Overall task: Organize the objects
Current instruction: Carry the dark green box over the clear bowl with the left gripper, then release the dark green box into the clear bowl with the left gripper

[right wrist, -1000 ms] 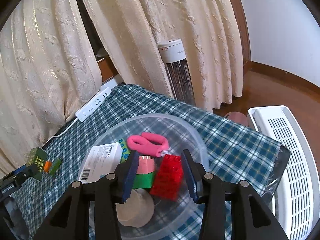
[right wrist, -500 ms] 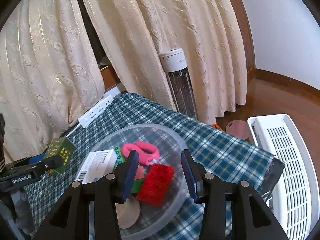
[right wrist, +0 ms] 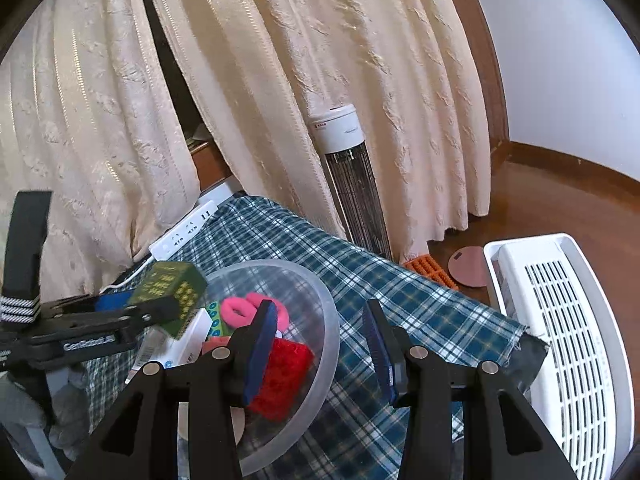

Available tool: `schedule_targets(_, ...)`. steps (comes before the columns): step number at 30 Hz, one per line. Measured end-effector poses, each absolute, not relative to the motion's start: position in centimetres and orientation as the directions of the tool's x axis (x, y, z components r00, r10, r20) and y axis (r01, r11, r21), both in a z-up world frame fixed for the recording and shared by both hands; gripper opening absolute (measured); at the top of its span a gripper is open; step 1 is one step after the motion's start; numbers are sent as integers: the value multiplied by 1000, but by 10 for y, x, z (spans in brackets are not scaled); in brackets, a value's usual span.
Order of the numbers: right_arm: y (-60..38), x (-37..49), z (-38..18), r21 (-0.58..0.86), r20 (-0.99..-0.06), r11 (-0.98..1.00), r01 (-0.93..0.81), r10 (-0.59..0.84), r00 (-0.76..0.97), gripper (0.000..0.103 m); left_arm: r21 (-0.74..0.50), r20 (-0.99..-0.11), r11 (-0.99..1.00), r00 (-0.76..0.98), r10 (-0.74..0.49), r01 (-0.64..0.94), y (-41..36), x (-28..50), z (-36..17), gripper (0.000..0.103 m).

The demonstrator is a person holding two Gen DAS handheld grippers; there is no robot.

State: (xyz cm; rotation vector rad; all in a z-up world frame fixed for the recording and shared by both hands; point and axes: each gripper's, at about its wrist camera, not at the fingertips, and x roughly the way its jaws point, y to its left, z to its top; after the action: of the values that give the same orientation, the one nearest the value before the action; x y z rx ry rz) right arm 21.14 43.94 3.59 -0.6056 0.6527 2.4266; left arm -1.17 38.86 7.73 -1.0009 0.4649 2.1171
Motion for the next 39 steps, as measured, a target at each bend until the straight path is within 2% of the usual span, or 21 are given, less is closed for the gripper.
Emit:
schedule_targets(17, 451, 212, 29, 334, -556, -712, -618, 381, -739, 48, -15, -799, -620, -364, 479, -784, 426, -13, 67, 70)
schedule_targets(39, 441, 209, 30, 332, -553, -722, -607, 372, -745, 48, -67, -764, -692, -409, 499, -719, 384, -35, 88, 70)
